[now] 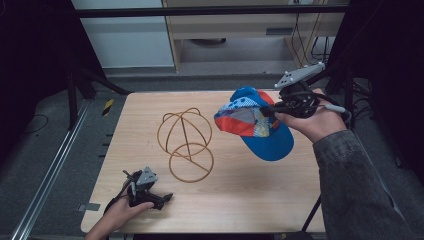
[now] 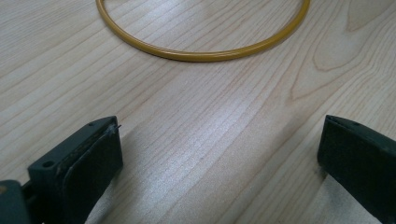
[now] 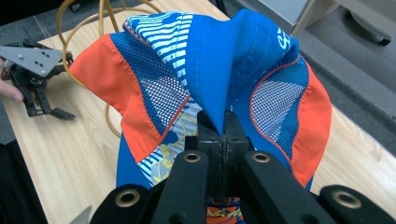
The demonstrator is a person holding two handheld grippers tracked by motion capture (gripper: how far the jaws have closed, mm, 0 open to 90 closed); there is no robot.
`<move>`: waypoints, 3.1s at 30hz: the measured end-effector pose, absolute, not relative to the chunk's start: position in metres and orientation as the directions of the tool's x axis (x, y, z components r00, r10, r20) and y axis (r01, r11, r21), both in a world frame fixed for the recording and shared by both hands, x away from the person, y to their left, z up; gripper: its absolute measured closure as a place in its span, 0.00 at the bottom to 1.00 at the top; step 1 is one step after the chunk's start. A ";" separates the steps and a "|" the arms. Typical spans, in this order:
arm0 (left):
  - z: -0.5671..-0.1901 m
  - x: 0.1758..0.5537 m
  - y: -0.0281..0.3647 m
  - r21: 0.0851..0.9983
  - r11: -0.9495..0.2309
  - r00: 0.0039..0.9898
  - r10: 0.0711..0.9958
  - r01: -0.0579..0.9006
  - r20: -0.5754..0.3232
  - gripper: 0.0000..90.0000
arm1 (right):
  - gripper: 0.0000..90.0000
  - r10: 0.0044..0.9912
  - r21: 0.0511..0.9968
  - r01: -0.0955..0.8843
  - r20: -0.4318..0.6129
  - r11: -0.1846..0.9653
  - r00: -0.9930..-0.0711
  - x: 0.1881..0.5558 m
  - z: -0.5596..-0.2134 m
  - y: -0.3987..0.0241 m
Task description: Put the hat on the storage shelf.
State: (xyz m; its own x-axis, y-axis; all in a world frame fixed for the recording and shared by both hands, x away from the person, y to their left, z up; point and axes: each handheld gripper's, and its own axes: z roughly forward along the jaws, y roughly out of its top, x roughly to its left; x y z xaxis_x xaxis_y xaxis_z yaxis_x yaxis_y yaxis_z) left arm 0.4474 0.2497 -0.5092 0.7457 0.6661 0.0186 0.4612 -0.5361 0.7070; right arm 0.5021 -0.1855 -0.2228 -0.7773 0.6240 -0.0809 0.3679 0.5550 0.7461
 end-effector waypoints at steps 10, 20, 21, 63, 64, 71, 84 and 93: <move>-0.509 0.447 0.250 0.708 -0.533 0.745 0.667 0.462 0.016 0.00 | 1.00 0.597 0.760 0.328 -0.097 0.561 -0.796 0.509 -0.205 -0.160; -0.509 0.447 0.250 0.707 -0.536 0.746 0.665 0.461 0.018 0.00 | 1.00 0.561 0.763 0.298 -0.101 0.574 -0.821 0.515 -0.199 -0.131; -0.509 0.447 0.250 0.707 -0.535 0.746 0.666 0.462 0.017 0.00 | 1.00 0.554 0.762 0.293 -0.102 0.577 -0.826 0.517 -0.198 -0.124; -0.509 0.447 0.249 0.708 -0.534 0.742 0.670 0.462 0.020 0.00 | 1.00 0.430 0.706 0.219 -0.133 0.674 -0.893 0.548 -0.189 -0.006; -0.509 0.447 0.249 0.708 -0.533 0.742 0.670 0.463 0.019 0.00 | 1.00 0.423 0.703 0.215 -0.133 0.678 -0.896 0.548 -0.191 -0.001; -0.509 0.447 0.249 0.708 -0.533 0.742 0.670 0.462 0.020 0.00 | 1.00 0.411 0.692 0.213 -0.131 0.689 -0.902 0.551 -0.194 0.008; -0.509 0.447 0.249 0.708 -0.534 0.743 0.669 0.461 0.021 0.00 | 1.00 0.381 0.635 0.214 -0.138 0.742 -0.914 0.555 -0.211 0.031; -0.509 0.447 0.249 0.710 -0.533 0.743 0.668 0.461 0.019 0.00 | 0.99 0.381 0.607 0.229 -0.132 0.761 -0.915 0.560 -0.224 0.036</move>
